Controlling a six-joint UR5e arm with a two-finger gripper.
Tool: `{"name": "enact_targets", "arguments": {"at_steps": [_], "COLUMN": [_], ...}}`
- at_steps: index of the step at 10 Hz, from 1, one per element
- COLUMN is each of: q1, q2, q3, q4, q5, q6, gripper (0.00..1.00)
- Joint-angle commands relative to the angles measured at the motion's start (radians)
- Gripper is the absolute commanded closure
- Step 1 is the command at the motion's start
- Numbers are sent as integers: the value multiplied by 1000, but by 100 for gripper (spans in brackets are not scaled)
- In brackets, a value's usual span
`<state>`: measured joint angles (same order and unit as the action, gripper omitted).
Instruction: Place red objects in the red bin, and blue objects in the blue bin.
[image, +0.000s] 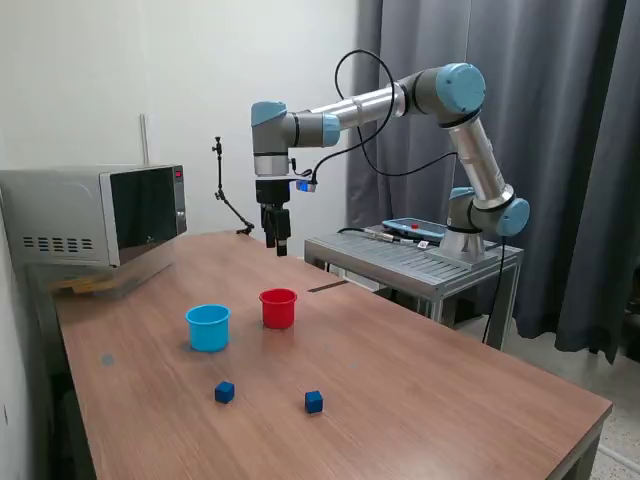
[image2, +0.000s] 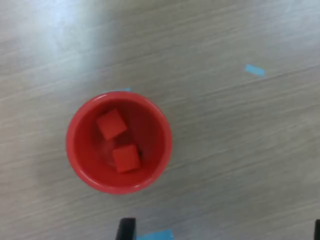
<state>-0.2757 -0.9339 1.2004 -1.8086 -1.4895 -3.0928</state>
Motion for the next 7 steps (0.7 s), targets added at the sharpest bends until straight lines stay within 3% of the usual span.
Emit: {"name": "enact_targets", "arguments": {"at_steps": [1, 7], "q1": [23, 119], "q2": [3, 30], "q3": [-63, -166], "q4": [69, 120], "q5": [0, 1], "q6": [3, 8], "gripper": [0, 0]}}
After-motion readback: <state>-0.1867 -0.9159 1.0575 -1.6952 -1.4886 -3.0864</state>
